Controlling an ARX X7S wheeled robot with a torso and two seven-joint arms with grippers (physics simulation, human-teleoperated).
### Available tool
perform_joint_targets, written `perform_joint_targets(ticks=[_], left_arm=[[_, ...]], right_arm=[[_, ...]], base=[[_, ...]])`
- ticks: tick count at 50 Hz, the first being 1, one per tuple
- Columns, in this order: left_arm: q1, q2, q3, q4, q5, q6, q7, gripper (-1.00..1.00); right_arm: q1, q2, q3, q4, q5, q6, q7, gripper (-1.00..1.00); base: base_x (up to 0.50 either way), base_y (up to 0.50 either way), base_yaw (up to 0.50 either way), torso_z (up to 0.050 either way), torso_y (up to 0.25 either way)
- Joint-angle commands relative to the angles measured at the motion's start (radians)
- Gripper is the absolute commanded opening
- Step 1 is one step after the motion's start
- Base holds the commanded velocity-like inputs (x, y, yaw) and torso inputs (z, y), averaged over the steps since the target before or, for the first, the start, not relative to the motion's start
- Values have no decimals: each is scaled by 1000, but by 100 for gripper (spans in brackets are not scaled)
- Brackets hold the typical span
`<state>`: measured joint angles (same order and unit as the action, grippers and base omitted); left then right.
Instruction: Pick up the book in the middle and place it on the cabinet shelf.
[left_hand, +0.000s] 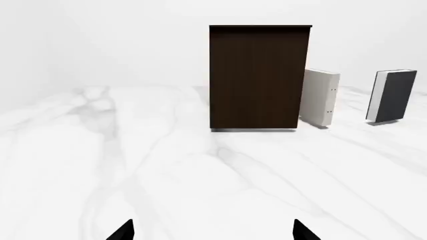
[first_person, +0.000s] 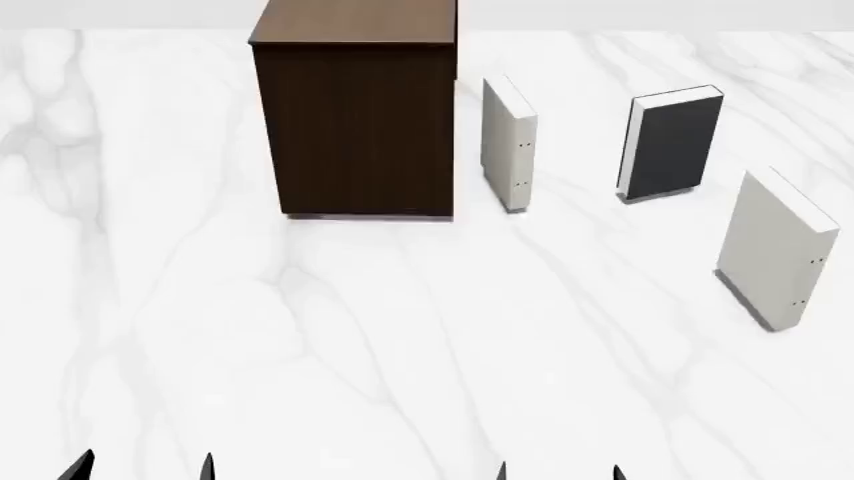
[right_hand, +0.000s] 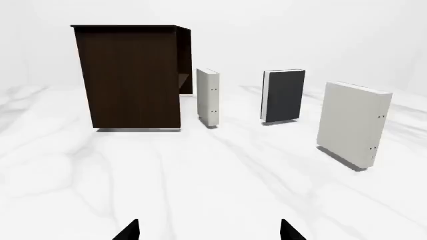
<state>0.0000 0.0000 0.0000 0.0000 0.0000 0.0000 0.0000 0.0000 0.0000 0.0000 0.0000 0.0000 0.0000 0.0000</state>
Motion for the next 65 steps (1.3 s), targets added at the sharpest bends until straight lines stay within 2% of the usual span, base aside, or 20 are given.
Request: perform_joint_targets(ticks=[1, 8, 10, 18, 22, 29, 37, 45, 51, 61, 65], left_arm=[[-3, -15, 14, -7, -28, 0, -14, 100], [-1, -36, 38, 12, -74, -16, -34, 100], [-3, -39, 40, 30, -72, -60, -57, 100], [-11, -55, 62, -8, -84, -9, -66, 100], [-1, -70, 85, 37, -53, -18, -81, 100], [28, -93, 105, 249, -26, -105, -109, 100], [59, -113, 117, 567, -29, -223, -124, 100], [59, -129, 118, 736, -51, -309, -135, 100], [60, -138, 127, 769, -50, -321, -142, 100], [56, -149, 142, 764, -50, -325, -152, 100], [55, -154, 145, 761, -51, -325, -156, 100]], right_arm=[[-3, 17, -28, -9, 5, 8, 18, 100], [-2, 39, -54, -15, 31, 19, 44, 100], [1, 44, -59, -13, 36, 16, 47, 100], [5, 58, -73, -8, 47, 15, 71, 100], [3, 65, -85, -35, 33, 33, 89, 100], [-2, 81, -95, -178, 19, 90, 117, 100], [-31, 95, -94, -501, 11, 188, 151, 100], [-27, 104, -83, -718, 34, 291, 171, 100], [-25, 113, -81, -781, 43, 321, 184, 100], [-26, 130, -102, -753, 47, 312, 188, 100], [-27, 136, -106, -749, 45, 305, 195, 100]], base=[[0, 0, 0, 0, 0], [0, 0, 0, 0, 0], [0, 0, 0, 0, 0], [0, 0, 0, 0, 0], [0, 0, 0, 0, 0], [0, 0, 0, 0, 0], [0, 0, 0, 0, 0], [0, 0, 0, 0, 0], [0, 0, 0, 0, 0], [14, 0, 0, 0, 0], [500, 0, 0, 0, 0]])
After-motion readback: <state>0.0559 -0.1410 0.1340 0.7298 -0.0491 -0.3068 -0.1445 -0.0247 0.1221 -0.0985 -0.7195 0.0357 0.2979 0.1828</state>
